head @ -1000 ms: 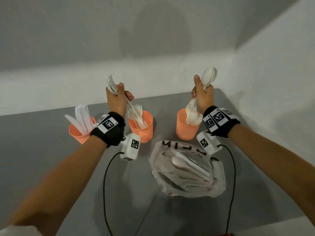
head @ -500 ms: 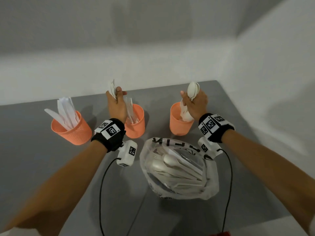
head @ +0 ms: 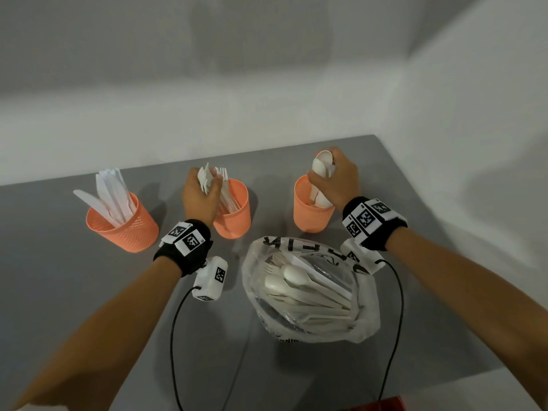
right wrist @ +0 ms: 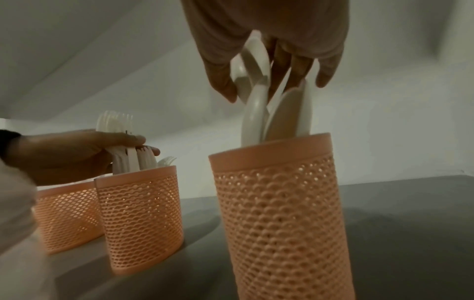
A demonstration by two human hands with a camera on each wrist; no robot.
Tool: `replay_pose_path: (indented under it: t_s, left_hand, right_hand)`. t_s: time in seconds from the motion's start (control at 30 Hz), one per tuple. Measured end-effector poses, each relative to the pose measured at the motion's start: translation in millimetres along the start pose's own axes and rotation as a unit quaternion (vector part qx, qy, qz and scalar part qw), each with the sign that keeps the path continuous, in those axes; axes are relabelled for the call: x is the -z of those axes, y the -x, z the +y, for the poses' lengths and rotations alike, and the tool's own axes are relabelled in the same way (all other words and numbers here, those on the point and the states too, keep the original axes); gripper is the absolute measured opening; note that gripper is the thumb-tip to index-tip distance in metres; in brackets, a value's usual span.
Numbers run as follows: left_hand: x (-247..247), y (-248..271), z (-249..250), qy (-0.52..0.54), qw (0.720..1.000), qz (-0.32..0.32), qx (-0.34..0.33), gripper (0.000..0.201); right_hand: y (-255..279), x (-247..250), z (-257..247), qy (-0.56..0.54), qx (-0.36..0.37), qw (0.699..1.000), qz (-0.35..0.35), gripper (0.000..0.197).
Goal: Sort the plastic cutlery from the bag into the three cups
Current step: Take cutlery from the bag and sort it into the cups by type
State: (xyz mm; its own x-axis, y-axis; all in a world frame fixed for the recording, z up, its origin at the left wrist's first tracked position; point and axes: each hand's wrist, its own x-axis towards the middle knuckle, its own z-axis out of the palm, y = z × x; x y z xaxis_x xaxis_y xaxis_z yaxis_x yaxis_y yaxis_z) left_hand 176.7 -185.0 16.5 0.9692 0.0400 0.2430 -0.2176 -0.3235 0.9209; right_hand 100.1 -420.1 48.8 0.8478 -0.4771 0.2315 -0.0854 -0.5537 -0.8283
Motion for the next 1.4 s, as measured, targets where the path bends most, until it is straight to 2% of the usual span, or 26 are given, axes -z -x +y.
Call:
replay_pose_path:
  t_s: [0.13,0.2,0.27,0.3,0.43,0.53,0.67,0.77,0.9,0.97,1.03,1.13,1.17,1.23,1.3,1.37,1.4]
  left_hand:
    - [3.2,0.0,-0.4,-0.043,0.997,-0.026,-0.061,0.029]
    - [3.3,0.3,-1.6,-0.099,0.988,-0.054,-0.106,0.036]
    - [3.0,1.1,-3.1,-0.141,0.977,-0.079,-0.136,0.036]
    - [2.4,1.6,-3.2,-0.153,0.973,-0.088,-0.146,0.035]
    - [-3.6,7.1,1.0,-0.189,0.969,-0.098,-0.127,0.038]
    - [-7.1,11.2,4.2,-0.210,0.963,-0.140,-0.097,0.050]
    - [-6.7,10.8,3.2,-0.198,0.962,-0.173,-0.074,0.070]
    - [-0.3,8.8,3.3,-0.169,0.971,-0.160,-0.046,0.077]
    - [18.1,9.3,25.3,-0.048,0.995,-0.080,-0.037,0.057]
    - [28.1,7.7,40.3,0.016,0.999,-0.035,-0.024,0.051]
    - [37.4,8.1,54.1,0.062,0.998,-0.003,-0.030,0.046]
    - [45.5,24.7,74.2,0.132,0.991,-0.016,-0.029,0.022]
    - [46.7,35.0,80.8,0.150,0.987,-0.042,-0.028,0.015]
    - [45.5,58.8,87.3,0.118,0.986,-0.110,-0.037,0.019]
    - [41.3,82.8,82.1,0.025,0.980,-0.189,-0.061,0.015]
    - [34.3,103.9,70.5,-0.074,0.961,-0.253,-0.085,0.008]
    - [31.4,112.8,64.1,-0.114,0.951,-0.274,-0.083,0.010]
  right_hand:
    - [1.1,2.9,-0.4,0.027,0.056,0.998,-0.019,0.046]
    - [1.0,4.8,1.2,0.070,0.067,0.995,-0.032,0.033]
    - [0.9,6.7,3.1,0.107,0.074,0.991,-0.030,0.016]
    - [1.3,7.3,4.8,0.134,0.081,0.987,-0.032,0.014]
    - [6.4,8.6,9.6,0.224,0.101,0.963,-0.109,0.034]
    - [10.7,7.1,11.8,0.317,0.112,0.927,-0.167,0.043]
    - [10.1,11.5,9.1,0.361,0.060,0.904,-0.221,0.053]
    - [9.7,20.8,2.3,0.313,0.026,0.920,-0.233,0.054]
    - [10.7,34.8,-21.4,0.159,0.032,0.973,-0.164,0.060]
    - [15.0,44.8,-41.6,0.077,0.019,0.984,-0.162,0.051]
    - [26.1,54.6,-62.8,0.040,0.033,0.982,-0.180,0.038]
    - [55.9,58.0,-86.6,-0.015,0.046,0.976,-0.210,0.018]
    - [69.8,56.9,-91.8,-0.016,0.030,0.970,-0.240,0.017]
    - [98.6,50.5,-93.9,0.038,-0.005,0.943,-0.330,0.018]
    - [124.7,40.0,-83.7,0.173,-0.017,0.886,-0.430,0.029]
    - [144.7,30.1,-69.0,0.333,-0.008,0.821,-0.463,0.042]
    - [150.9,26.0,-60.8,0.371,-0.010,0.805,-0.463,0.046]
